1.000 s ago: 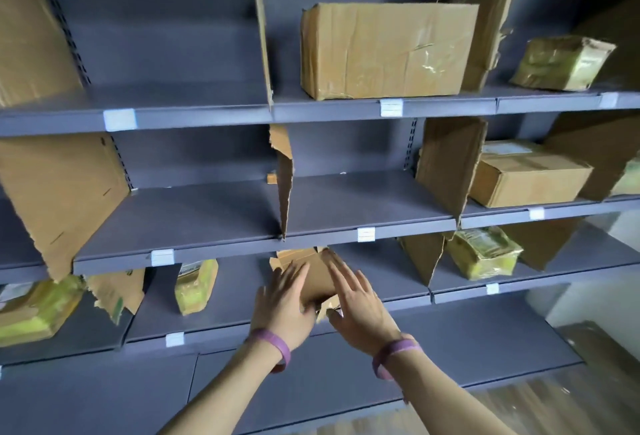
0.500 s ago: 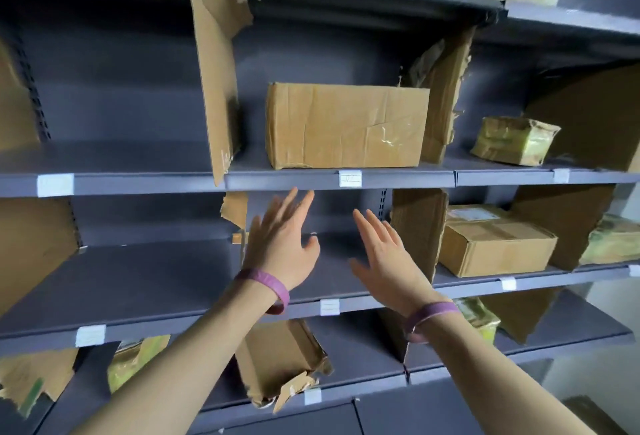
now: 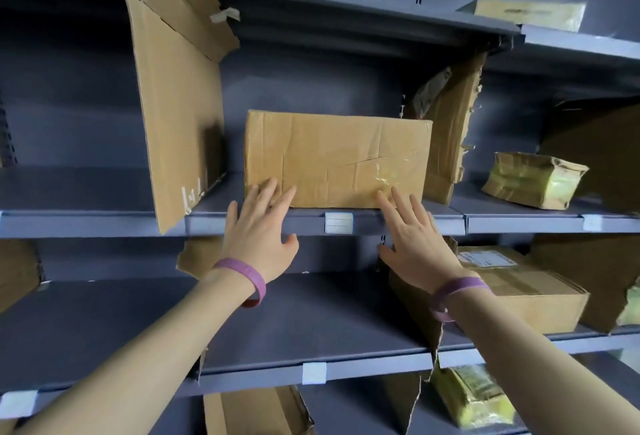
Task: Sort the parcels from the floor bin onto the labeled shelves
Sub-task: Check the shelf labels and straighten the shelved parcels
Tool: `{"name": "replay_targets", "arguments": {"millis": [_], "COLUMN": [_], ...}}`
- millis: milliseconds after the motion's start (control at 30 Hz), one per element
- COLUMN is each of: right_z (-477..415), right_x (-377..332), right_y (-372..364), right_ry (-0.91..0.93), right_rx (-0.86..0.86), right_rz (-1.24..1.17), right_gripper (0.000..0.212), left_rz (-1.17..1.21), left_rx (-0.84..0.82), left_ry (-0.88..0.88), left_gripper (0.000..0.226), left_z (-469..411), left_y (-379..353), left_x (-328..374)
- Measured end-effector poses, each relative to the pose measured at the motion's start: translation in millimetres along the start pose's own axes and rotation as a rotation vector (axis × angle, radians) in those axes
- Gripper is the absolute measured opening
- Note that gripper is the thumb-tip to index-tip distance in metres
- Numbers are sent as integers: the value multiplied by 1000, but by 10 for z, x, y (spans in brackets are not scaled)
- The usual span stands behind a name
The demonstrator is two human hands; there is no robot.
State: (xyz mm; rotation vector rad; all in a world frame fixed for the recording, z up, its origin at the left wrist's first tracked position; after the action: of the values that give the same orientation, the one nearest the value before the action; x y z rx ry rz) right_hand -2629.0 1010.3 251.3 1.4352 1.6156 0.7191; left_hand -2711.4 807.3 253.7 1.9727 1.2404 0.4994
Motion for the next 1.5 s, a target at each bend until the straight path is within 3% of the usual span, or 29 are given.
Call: {"name": "replay_targets", "arguments": {"millis": [400, 900, 1133, 1500], "right_z": [-321, -323, 34, 855], "right_x": [257, 262, 366, 1044], "right_y": [-234, -245, -187, -300], "right_ry": [186, 229, 250, 303], "right_rx": [-7, 81, 144, 125], "right_rz": [137, 99, -95, -274], "right_gripper": [87, 87, 82, 70], "left_rz": [-160, -242, -12, 167], "left_rx": [-104, 0, 127, 168], "left_ry": [164, 154, 194, 218], "left_gripper": [95, 92, 89, 78], "left_z": [-135, -95, 248, 746], "left_y": [-305, -292, -246, -376], "left_x": [-82, -46, 206, 1056]}}
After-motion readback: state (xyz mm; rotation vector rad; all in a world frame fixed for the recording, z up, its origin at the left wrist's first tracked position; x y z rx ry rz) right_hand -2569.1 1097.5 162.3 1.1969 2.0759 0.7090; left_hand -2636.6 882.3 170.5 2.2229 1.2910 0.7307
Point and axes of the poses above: each hand's wrist, its own z-axis away from the middle knuckle, its own y-axis out of the back of the hand, x = y × z, the point moved 9 cm from there along -z, towards the middle knuckle, and after that the axes turned 15 degrees about -z, right-handed, at the moved point
